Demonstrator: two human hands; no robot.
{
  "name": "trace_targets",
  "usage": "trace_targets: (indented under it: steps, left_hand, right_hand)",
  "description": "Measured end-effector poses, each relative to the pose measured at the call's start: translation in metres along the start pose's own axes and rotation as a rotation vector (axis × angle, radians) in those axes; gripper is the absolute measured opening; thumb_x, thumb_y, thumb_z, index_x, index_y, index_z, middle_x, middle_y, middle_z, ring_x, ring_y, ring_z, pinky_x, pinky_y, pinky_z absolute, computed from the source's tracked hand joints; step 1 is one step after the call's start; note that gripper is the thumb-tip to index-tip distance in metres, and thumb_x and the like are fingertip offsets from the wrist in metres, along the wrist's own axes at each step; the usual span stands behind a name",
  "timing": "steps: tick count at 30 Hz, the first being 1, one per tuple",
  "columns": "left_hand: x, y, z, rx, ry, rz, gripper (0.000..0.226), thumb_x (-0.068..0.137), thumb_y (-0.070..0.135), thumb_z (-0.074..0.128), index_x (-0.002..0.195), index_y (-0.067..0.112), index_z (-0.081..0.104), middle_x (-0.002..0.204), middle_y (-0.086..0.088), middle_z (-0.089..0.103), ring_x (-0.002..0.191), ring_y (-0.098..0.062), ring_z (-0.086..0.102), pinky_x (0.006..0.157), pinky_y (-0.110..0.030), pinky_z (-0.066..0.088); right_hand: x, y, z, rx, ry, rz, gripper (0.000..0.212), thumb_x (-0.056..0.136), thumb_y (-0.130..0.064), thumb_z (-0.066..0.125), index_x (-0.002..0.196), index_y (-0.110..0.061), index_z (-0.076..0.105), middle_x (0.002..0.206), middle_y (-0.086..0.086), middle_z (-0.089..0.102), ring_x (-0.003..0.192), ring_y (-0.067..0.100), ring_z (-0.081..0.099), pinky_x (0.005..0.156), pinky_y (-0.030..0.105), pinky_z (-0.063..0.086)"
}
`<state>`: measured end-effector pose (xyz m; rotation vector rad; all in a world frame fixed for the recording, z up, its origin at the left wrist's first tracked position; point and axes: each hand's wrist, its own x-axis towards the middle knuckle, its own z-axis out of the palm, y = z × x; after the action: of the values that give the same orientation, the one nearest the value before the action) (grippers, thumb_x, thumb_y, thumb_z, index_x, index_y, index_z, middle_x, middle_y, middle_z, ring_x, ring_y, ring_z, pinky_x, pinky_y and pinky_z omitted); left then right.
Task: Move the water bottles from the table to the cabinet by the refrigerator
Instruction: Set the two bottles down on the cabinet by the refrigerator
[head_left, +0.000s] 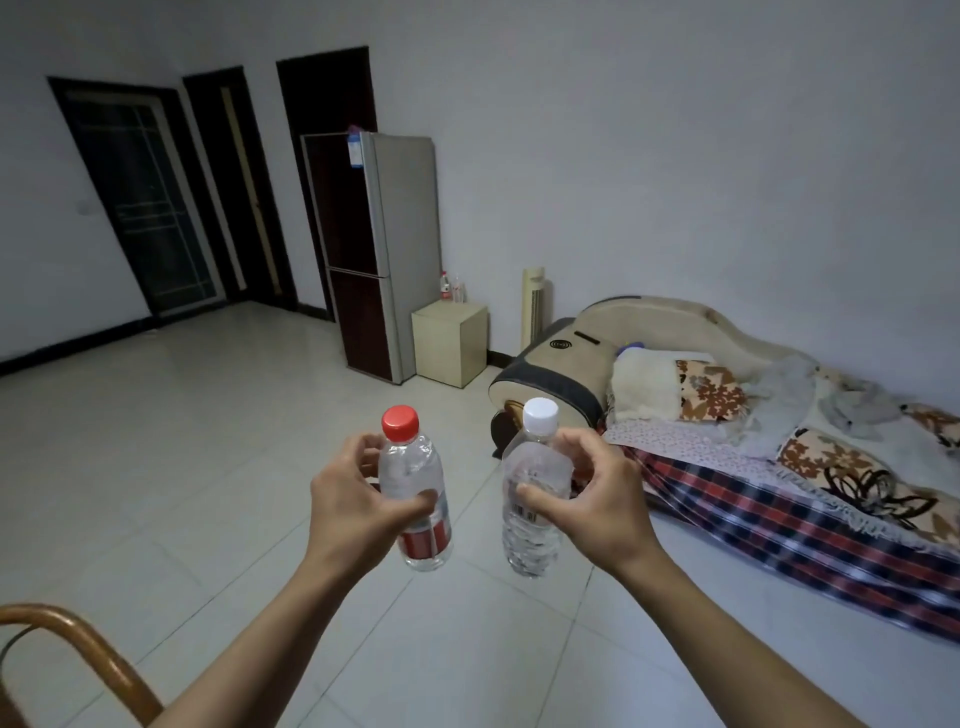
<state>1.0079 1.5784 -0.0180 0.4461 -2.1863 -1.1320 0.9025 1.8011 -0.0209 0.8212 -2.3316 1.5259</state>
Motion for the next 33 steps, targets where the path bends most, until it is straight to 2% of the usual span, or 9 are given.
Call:
trace_targets:
  steps: [5,8,10,14,16,19,24,27,33]
  left_hand:
    - [0.053,0.006,0.023,-0.002,0.033,0.004,0.058,0.059,0.012,0.092,0.106,0.02,0.058,0.098,0.003,0.066,0.089,-0.006,0.063,0.068,-0.015,0.049]
    - [0.085,-0.001,0.033,-0.004,0.033,-0.002,0.058,0.059,0.011,0.092,0.106,0.018,0.059,0.099,0.003,0.067,0.09,-0.008,0.064,0.069,-0.017,0.051]
    - [0.106,-0.011,0.039,-0.003,0.04,-0.004,0.057,0.058,0.012,0.092,0.105,0.019,0.06,0.097,0.004,0.068,0.089,-0.008,0.065,0.069,-0.017,0.051]
    - [0.152,-0.041,0.046,-0.024,0.056,-0.012,0.057,0.057,0.013,0.092,0.104,0.02,0.06,0.097,0.005,0.067,0.088,-0.01,0.065,0.069,-0.018,0.052]
    - [0.176,-0.058,0.047,-0.037,0.055,-0.012,0.057,0.058,0.014,0.091,0.105,0.02,0.06,0.099,0.003,0.068,0.089,-0.01,0.065,0.071,-0.019,0.053]
    - [0.216,-0.083,0.047,-0.056,0.031,-0.01,0.058,0.058,0.015,0.09,0.107,0.02,0.06,0.1,0.003,0.068,0.088,-0.008,0.065,0.075,-0.024,0.057]
    - [0.29,-0.124,0.042,-0.084,-0.021,-0.002,0.061,0.057,0.022,0.09,0.109,0.025,0.058,0.102,0.008,0.066,0.091,-0.007,0.064,0.077,-0.025,0.057]
    - [0.328,-0.143,0.039,-0.091,-0.017,0.0,0.059,0.058,0.021,0.09,0.108,0.024,0.059,0.102,0.008,0.067,0.09,-0.006,0.064,0.077,-0.026,0.058]
    - [0.4,-0.181,0.05,-0.086,-0.032,-0.021,0.055,0.058,0.021,0.089,0.104,0.027,0.06,0.099,0.013,0.067,0.089,-0.007,0.065,0.071,-0.018,0.053]
  right_hand:
    - [0.054,0.034,0.005,0.013,-0.014,-0.002,0.06,0.061,-0.046,0.086,0.112,-0.028,0.062,0.102,-0.012,0.068,0.091,0.005,0.065,0.077,0.031,0.059]
    - [0.084,0.047,0.013,0.015,-0.015,0.0,0.058,0.062,-0.044,0.086,0.112,-0.028,0.062,0.103,-0.012,0.067,0.092,0.004,0.064,0.076,0.029,0.058]
    - [0.106,0.054,0.023,0.018,-0.014,0.001,0.056,0.062,-0.038,0.088,0.111,-0.026,0.063,0.102,-0.012,0.068,0.09,0.002,0.064,0.075,0.025,0.057]
    - [0.152,0.066,0.055,-0.013,-0.011,-0.004,0.054,0.062,-0.032,0.089,0.108,-0.025,0.064,0.099,-0.014,0.068,0.089,-0.005,0.063,0.071,0.007,0.048]
    - [0.176,0.067,0.075,-0.037,-0.004,-0.012,0.054,0.061,-0.032,0.09,0.107,-0.026,0.064,0.097,-0.016,0.067,0.089,-0.007,0.061,0.07,0.004,0.045]
    - [0.211,0.064,0.105,-0.063,0.018,-0.024,0.051,0.061,-0.033,0.09,0.104,-0.029,0.063,0.096,-0.018,0.067,0.088,-0.007,0.061,0.07,0.006,0.046]
    - [0.272,0.065,0.151,-0.078,0.033,-0.007,0.052,0.06,-0.034,0.089,0.105,-0.026,0.064,0.094,-0.014,0.068,0.085,0.0,0.065,0.075,0.024,0.056]
    - [0.301,0.073,0.176,-0.081,0.046,0.0,0.053,0.061,-0.033,0.089,0.105,-0.028,0.062,0.095,-0.015,0.067,0.087,-0.002,0.063,0.076,0.023,0.055]
    - [0.364,0.105,0.22,-0.073,0.023,0.037,0.053,0.062,-0.031,0.089,0.108,-0.024,0.064,0.097,-0.015,0.068,0.086,-0.003,0.064,0.072,0.013,0.051]
